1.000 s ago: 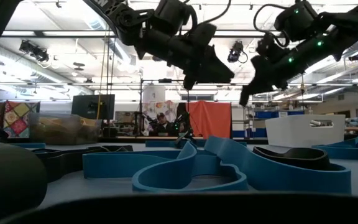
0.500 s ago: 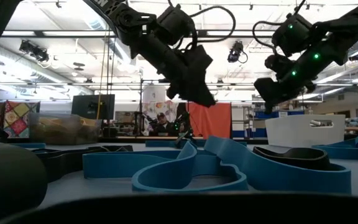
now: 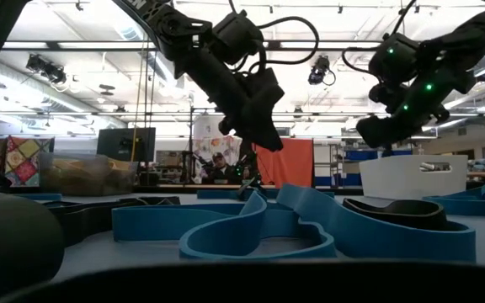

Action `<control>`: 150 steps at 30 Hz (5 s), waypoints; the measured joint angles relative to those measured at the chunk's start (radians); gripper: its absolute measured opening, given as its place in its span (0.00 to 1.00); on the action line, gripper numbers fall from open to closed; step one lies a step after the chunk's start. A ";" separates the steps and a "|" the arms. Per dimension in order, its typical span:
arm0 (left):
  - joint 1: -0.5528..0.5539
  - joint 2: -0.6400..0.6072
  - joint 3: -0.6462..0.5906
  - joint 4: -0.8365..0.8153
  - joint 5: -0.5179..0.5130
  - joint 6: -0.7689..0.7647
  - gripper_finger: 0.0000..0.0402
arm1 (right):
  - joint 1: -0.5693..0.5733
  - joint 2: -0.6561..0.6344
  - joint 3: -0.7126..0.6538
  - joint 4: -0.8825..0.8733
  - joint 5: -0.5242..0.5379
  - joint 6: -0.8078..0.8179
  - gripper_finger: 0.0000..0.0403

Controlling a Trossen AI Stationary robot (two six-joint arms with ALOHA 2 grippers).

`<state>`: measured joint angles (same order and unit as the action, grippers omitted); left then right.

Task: Sort rubber bands into baskets
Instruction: Put the black rubber band into the white bin

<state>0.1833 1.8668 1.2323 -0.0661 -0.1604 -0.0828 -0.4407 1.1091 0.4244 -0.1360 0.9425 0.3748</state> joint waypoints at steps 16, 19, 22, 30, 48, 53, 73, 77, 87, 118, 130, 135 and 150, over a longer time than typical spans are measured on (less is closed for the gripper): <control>-0.001 0.000 0.000 -0.053 0.002 0.079 0.30 | -0.059 0.000 0.000 0.002 -0.200 0.013 0.51; -0.001 0.000 0.000 -0.089 0.003 0.068 0.30 | -0.062 -0.003 0.000 0.002 -0.264 -0.033 0.63; -0.001 0.000 0.000 -0.128 0.005 0.038 0.30 | -0.067 -0.007 0.001 -0.006 -0.259 -0.003 0.70; 0.002 0.000 0.000 -0.175 0.005 0.021 0.30 | -0.123 -0.012 0.060 -0.167 -0.286 0.062 0.68; 0.020 0.009 -0.051 -0.178 0.034 0.055 0.30 | -0.023 -0.095 0.069 0.083 -0.763 -0.108 0.53; 0.040 0.024 -0.090 -0.092 0.034 0.057 0.30 | -0.023 -0.096 0.069 0.083 -0.764 -0.105 0.50; 0.019 0.023 -0.065 -0.039 0.110 -0.005 0.02 | -0.025 -0.096 0.069 0.109 -0.946 -0.156 0.40; -0.043 0.017 0.002 -0.036 0.148 0.004 0.01 | -0.018 -0.096 0.069 0.172 -1.356 -0.216 0.38; -0.133 0.017 0.207 -0.144 0.007 0.037 0.01 | 0.048 -0.095 0.069 0.193 -1.458 -0.201 0.37; -0.145 0.013 0.272 -0.146 -0.040 0.086 0.01 | 0.144 -0.023 0.069 0.318 -1.301 -0.224 0.40; -0.139 -0.025 0.271 -0.284 -0.056 0.117 0.11 | 0.104 -0.027 0.069 0.297 -1.308 -0.183 0.02; -0.139 -0.077 0.271 -0.389 -0.056 0.099 0.17 | 0.073 -0.067 0.069 0.268 -1.192 -0.116 0.01; -0.275 -0.153 0.266 -0.590 -0.056 0.021 0.18 | 0.032 -0.375 0.068 -0.267 -0.685 -0.040 0.01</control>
<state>-0.0914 1.7133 1.4986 -0.6562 -0.2162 -0.0619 -0.4085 0.7343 0.4927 -0.4034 0.2571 0.3344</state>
